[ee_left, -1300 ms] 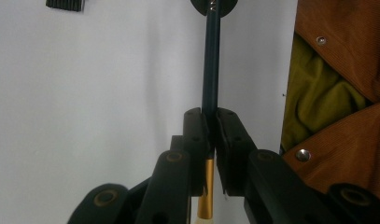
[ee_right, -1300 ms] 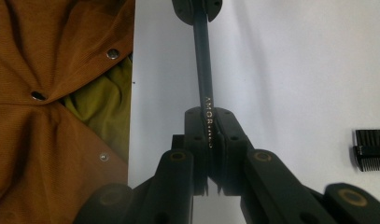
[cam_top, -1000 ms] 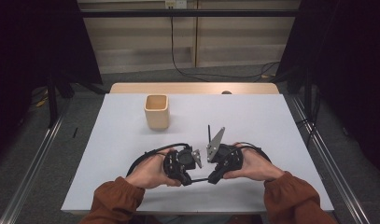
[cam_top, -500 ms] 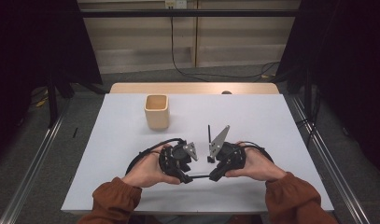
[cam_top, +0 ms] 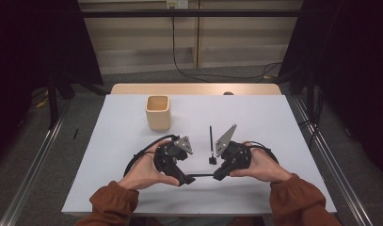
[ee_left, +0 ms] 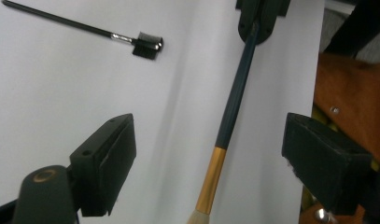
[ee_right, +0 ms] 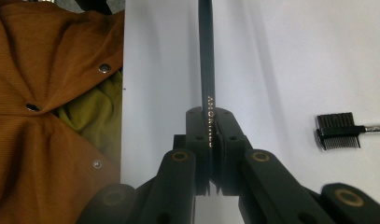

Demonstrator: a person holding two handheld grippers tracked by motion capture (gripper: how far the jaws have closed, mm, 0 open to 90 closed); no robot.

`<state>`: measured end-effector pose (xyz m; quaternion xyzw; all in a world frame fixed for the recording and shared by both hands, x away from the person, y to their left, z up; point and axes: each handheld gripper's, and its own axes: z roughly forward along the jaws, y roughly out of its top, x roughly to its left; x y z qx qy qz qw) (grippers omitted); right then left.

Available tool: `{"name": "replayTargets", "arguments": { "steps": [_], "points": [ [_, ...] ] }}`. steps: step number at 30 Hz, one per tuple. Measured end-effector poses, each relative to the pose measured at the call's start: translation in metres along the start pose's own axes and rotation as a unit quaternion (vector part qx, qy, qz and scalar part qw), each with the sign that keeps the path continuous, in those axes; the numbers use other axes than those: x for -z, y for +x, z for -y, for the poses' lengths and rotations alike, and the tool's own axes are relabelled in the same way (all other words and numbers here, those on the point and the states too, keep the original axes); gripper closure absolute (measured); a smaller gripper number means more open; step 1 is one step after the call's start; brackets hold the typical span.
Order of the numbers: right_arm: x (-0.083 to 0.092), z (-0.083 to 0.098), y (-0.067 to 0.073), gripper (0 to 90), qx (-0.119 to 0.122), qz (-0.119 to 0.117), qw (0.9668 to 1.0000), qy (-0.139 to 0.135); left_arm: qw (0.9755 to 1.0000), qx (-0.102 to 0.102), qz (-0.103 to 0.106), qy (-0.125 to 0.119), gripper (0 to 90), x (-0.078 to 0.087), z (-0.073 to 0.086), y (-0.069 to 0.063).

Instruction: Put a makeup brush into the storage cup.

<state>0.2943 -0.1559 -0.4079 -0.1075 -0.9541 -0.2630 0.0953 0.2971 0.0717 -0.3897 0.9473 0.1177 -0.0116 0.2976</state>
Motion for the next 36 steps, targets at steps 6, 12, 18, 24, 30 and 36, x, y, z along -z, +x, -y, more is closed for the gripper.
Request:
{"name": "replayTargets", "arguments": {
  "steps": [6, 12, 18, 24, 30, 36],
  "points": [
    [0.0, 0.001, 0.0, 86.0, -0.001, 0.003, 1.0, -0.003, 0.9989, 0.033, -0.023, -0.022, 7.2, 0.006, 0.007, 0.006],
    [0.001, 0.005, -0.001, 86.0, -0.008, 0.003, 0.9999, -0.007, 0.9983, 0.038, -0.019, -0.039, 3.6, 0.013, 0.016, 0.009],
    [0.006, 0.014, -0.001, 85.9, -0.021, 0.008, 0.9996, -0.015, 0.9952, 0.046, -0.006, -0.086, 4.0, 0.021, 0.027, 0.01],
    [0.01, 0.022, 0.0, 85.9, -0.03, 0.014, 0.9992, -0.021, 0.9928, 0.046, -0.024, -0.108, 3.8, 0.028, 0.038, 0.009],
    [0.015, 0.028, -0.001, 85.9, -0.041, 0.016, 0.9985, -0.034, 0.99, 0.059, -0.047, -0.119, 4.3, 0.031, 0.051, 0.009],
    [0.019, 0.035, -0.001, 85.9, -0.059, 0.028, 0.997, -0.041, 0.9856, 0.084, -0.052, -0.137, 3.9, 0.033, 0.065, 0.013]
  ]
}}
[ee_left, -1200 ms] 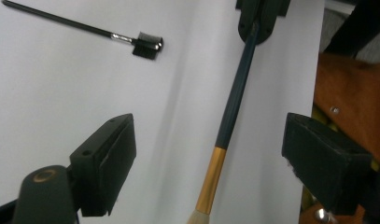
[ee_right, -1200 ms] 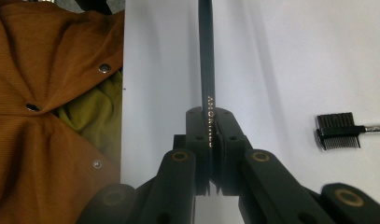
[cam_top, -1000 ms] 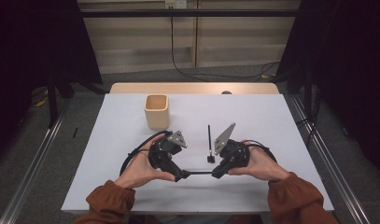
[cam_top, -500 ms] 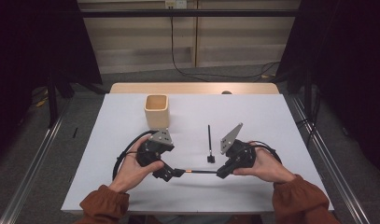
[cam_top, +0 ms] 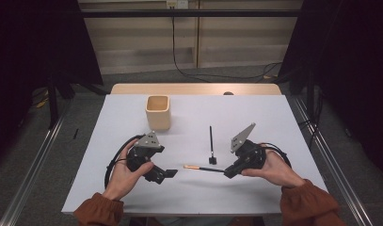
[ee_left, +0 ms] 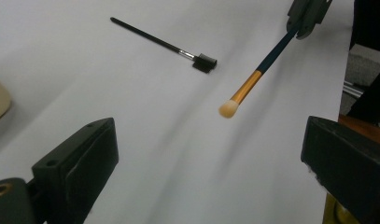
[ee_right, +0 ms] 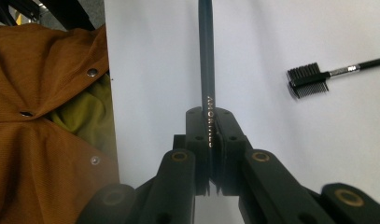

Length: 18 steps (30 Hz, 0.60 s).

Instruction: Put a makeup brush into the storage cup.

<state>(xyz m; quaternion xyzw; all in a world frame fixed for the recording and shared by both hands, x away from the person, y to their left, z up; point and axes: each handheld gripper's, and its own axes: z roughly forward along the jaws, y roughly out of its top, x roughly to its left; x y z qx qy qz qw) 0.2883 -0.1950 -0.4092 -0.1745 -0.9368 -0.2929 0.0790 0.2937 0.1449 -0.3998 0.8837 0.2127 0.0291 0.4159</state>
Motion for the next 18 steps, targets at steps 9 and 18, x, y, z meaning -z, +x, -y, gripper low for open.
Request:
{"name": "replayTargets", "arguments": {
  "steps": [9, 18],
  "points": [
    [0.006, 0.009, 0.002, 85.9, -0.005, 0.005, 0.9987, -0.05, 0.9998, 0.002, -0.008, -0.02, 4.0, 0.005, 0.008, -0.003],
    [0.003, 0.017, 0.003, 86.0, -0.012, 0.002, 0.9955, -0.094, 0.999, 0.009, -0.014, -0.041, 3.9, 0.01, 0.017, -0.003]
  ]
}}
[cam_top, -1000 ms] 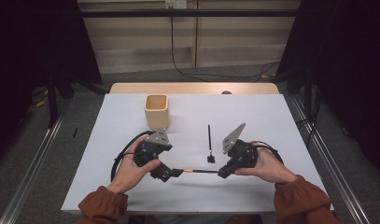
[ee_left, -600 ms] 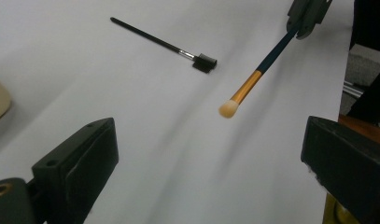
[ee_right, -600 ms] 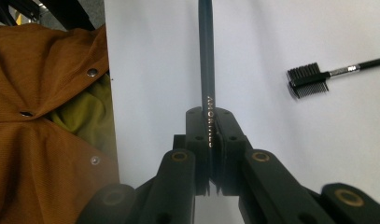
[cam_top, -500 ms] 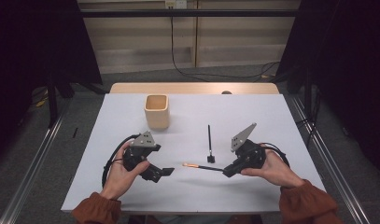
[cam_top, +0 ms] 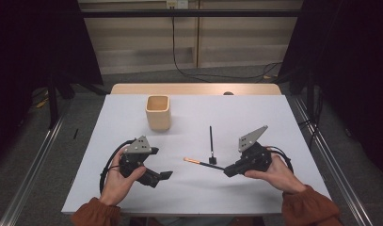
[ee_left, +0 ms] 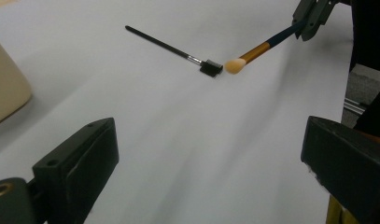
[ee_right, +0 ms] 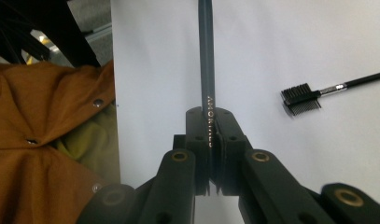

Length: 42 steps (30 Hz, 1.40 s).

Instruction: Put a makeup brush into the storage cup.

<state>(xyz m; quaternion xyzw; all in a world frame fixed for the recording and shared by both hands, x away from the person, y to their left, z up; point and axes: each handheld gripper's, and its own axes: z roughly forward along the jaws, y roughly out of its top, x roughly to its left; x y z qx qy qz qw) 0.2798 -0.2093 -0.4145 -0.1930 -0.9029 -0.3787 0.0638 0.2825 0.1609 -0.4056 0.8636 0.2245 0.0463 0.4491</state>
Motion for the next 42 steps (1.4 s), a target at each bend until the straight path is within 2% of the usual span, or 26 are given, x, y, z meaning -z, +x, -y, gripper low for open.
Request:
{"name": "replayTargets", "arguments": {
  "steps": [2, 3, 7, 11, 14, 18, 19, 22, 26, 28, 29, 30, 32, 35, 39, 42],
  "points": [
    [0.0, 0.0009, 0.0008, 86.0, 0.001, -0.002, 0.9999, -0.01, 1.0, 0.0, -0.003, -0.006, 3.9, 0.0009, 0.0006, 0.0],
    [0.0005, 0.0008, 0.0012, 86.0, 0.0, -0.006, 0.9997, -0.026, 1.0, 0.002, -0.004, -0.008, 3.9, 0.0011, 0.001, 0.0],
    [-0.0011, 0.0023, 0.0016, 85.9, 0.001, -0.008, 0.999, -0.043, 0.9998, 0.0, -0.012, -0.014, 3.8, 0.0015, 0.0019, -0.0014],
    [-0.0016, 0.0032, 0.0028, 85.9, 0.004, -0.007, 0.9981, -0.061, 0.9998, -0.006, -0.01, -0.015, 3.0, 0.0011, 0.0017, -0.0033],
    [-0.0002, 0.003, 0.0046, 86.0, 0.012, -0.011, 0.9958, -0.09, 0.9998, -0.006, -0.011, -0.017, 2.8, 0.0009, 0.002, -0.0037],
    [-0.0008, 0.0037, 0.0055, 86.0, 0.014, -0.014, 0.9939, -0.109, 0.9997, -0.007, -0.008, -0.024, 2.8, 0.0009, 0.002, -0.0044],
    [-0.0029, 0.0047, 0.0058, 86.0, 0.016, -0.018, 0.9929, -0.117, 0.9995, 0.002, 0.003, -0.032, 2.8, 0.0016, 0.0021, -0.0038],
    [-0.0057, 0.0059, 0.0059, 86.0, 0.015, -0.022, 0.993, -0.115, 0.9996, -0.003, -0.007, -0.029, 3.0, 0.0025, 0.0021, -0.0037],
    [-0.0094, 0.0076, 0.0059, 86.0, 0.018, -0.019, 0.992, -0.123, 0.9995, -0.001, -0.006, -0.03, 2.7, 0.0019, 0.0031, -0.0035],
    [-0.0087, 0.0075, 0.0064, 86.0, 0.019, -0.017, 0.9903, -0.137, 0.9995, -0.002, -0.005, -0.032, 2.7, 0.0014, 0.0034, -0.0041],
    [-0.0079, 0.0072, 0.0072, 86.0, 0.022, -0.019, 0.9875, -0.155, 0.9995, -0.001, -0.006, -0.032, 2.7, 0.0011, 0.0041, -0.004],
    [-0.0079, 0.0072, 0.0072, 86.0, 0.022, -0.019, 0.9875, -0.155, 0.9995, -0.001, -0.006, -0.032, 2.7, 0.0011, 0.0041, -0.004],
    [-0.0076, 0.0069, 0.0085, 86.0, 0.027, -0.019, 0.9841, -0.175, 0.9994, 0.0, -0.006, -0.034, 2.7, 0.0, 0.0056, -0.0044],
    [-0.0072, 0.0065, 0.0089, 86.0, 0.027, -0.018, 0.9822, -0.185, 0.9993, 0.002, -0.004, -0.036, 2.7, -0.0008, 0.0065, -0.0049],
    [-0.0041, 0.006, 0.0099, 86.0, 0.026, -0.017, 0.9766, -0.213, 0.9991, 0.003, -0.009, -0.042, 2.7, -0.0016, 0.0071, -0.0061],
    [-0.0044, 0.0061, 0.0104, 86.0, 0.026, -0.018, 0.976, -0.216, 0.9987, 0.004, -0.004, -0.05, 2.7, -0.0013, 0.0078, -0.0061]
  ]
}}
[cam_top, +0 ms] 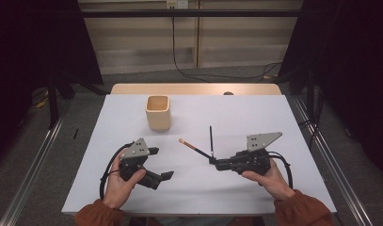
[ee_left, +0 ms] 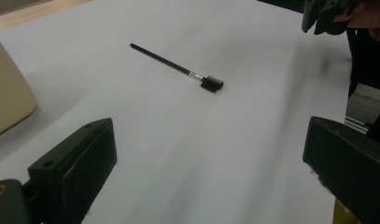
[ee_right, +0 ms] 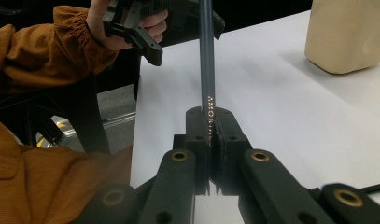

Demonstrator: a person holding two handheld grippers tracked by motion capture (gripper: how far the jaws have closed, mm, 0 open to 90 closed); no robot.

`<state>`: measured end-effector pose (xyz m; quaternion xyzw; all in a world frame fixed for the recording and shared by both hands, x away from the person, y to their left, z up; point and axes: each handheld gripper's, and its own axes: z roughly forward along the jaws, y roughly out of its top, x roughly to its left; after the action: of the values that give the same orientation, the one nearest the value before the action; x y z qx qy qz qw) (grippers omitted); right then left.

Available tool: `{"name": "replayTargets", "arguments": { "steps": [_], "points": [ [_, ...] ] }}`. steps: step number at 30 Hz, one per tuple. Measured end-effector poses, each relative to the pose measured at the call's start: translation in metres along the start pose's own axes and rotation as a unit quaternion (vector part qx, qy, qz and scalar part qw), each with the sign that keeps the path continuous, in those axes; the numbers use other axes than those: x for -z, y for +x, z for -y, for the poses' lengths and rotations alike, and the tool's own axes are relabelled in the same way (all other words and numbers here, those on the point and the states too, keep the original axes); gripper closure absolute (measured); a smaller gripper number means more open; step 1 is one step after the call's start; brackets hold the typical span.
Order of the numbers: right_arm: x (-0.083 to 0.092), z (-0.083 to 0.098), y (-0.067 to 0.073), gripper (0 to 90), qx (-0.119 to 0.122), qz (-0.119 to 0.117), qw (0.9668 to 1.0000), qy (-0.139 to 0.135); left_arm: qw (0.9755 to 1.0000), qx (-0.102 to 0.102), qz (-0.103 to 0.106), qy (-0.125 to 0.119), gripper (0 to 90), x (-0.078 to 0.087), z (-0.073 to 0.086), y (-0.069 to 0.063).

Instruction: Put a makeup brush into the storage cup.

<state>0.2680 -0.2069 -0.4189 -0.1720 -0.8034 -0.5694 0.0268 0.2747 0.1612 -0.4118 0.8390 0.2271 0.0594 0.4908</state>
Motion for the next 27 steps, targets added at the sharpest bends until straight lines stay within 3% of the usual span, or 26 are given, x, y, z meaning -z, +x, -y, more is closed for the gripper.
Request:
{"name": "replayTargets", "arguments": {
  "steps": [8, 11, 15, 17, 21, 27],
  "points": [
    [-0.003, 0.001, 0.003, 86.0, 0.008, -0.004, 1.0, 0.001, 0.9997, -0.002, -0.002, -0.026, 2.6, -0.002, 0.003, -0.004],
    [-0.004, 0.001, 0.004, 86.0, 0.009, -0.004, 1.0, 0.0, 0.9988, -0.002, 0.0, -0.048, 2.5, -0.003, 0.002, -0.006],
    [-0.004, 0.0, 0.004, 86.0, 0.01, -0.005, 0.9999, -0.007, 0.996, -0.007, -0.012, -0.088, 3.0, -0.006, 0.0, -0.01],
    [-0.003, 0.001, 0.004, 86.0, 0.008, -0.005, 0.9999, -0.009, 0.995, -0.002, -0.003, -0.1, 3.0, -0.01, -0.001, -0.012],
    [-0.004, 0.001, 0.003, 86.0, 0.009, -0.004, 0.9999, -0.012, 0.9938, -0.001, -0.007, -0.111, 3.2, -0.013, -0.004, -0.015],
    [-0.005, 0.001, 0.003, 86.0, 0.016, 0.0, 0.9998, -0.014, 0.9916, -0.002, 0.018, -0.128, 3.6, -0.024, -0.013, -0.02]
  ]
}}
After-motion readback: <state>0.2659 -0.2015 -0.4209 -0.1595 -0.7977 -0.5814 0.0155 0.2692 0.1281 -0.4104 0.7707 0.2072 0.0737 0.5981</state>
